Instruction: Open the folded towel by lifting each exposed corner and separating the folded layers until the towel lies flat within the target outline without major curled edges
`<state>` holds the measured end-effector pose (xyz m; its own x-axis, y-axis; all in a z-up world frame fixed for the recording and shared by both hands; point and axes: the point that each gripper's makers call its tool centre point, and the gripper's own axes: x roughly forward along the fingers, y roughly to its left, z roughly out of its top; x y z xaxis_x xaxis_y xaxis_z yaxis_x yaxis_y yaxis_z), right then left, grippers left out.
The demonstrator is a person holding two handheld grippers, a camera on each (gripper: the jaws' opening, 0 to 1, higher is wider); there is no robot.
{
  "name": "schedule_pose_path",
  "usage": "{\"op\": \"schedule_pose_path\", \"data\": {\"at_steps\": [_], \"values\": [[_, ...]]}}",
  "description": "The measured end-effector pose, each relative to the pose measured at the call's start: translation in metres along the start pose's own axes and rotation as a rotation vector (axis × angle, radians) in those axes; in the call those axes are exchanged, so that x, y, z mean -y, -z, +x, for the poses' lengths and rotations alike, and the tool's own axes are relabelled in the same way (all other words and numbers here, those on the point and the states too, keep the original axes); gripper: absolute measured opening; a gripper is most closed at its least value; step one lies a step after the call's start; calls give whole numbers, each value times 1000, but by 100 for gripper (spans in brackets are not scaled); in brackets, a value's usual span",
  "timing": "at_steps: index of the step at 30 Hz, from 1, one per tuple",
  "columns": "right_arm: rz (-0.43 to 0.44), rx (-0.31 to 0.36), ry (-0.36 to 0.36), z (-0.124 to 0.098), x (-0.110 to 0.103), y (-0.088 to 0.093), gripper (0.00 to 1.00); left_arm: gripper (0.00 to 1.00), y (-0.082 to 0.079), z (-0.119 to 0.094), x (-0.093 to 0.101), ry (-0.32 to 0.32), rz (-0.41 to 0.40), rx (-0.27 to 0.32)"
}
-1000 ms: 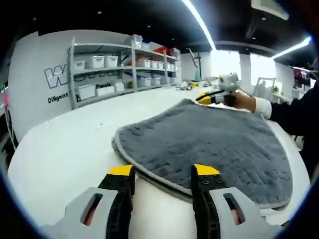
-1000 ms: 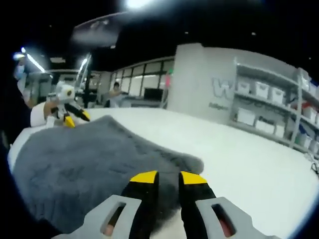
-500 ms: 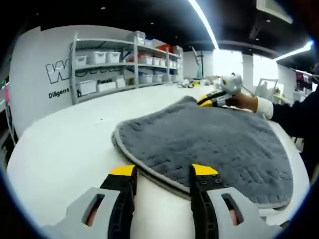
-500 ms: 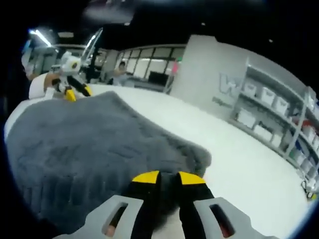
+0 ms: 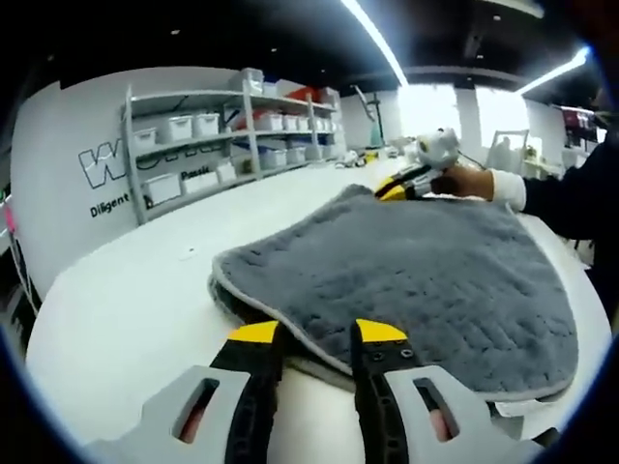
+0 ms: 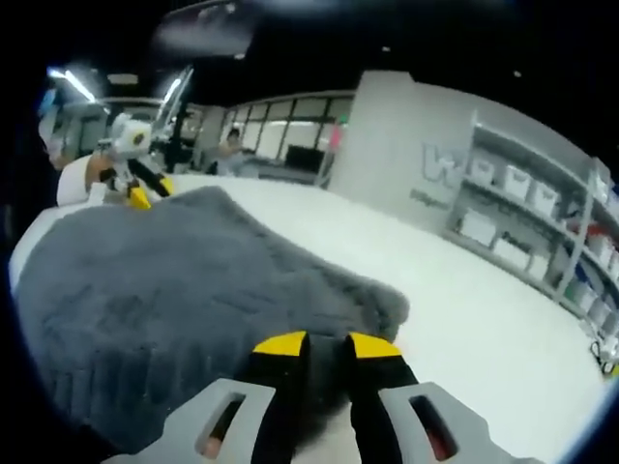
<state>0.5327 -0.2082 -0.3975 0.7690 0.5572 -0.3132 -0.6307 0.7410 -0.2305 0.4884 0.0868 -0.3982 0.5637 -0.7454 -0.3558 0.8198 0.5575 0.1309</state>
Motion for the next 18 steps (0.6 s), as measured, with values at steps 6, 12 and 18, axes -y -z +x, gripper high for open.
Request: {"op": "schedule_pose_path", "data": {"at_steps": [6, 12, 18], "values": [[47, 76, -22, -7, -5, -18, 12, 18, 1, 1, 2, 17, -26, -3], [38, 64, -48, -3, -15, -18, 12, 8, 2, 3, 6, 34, -58, -17], [78, 116, -100, -5, -31, -33, 15, 6, 0, 2, 7, 31, -54, -19]]}}
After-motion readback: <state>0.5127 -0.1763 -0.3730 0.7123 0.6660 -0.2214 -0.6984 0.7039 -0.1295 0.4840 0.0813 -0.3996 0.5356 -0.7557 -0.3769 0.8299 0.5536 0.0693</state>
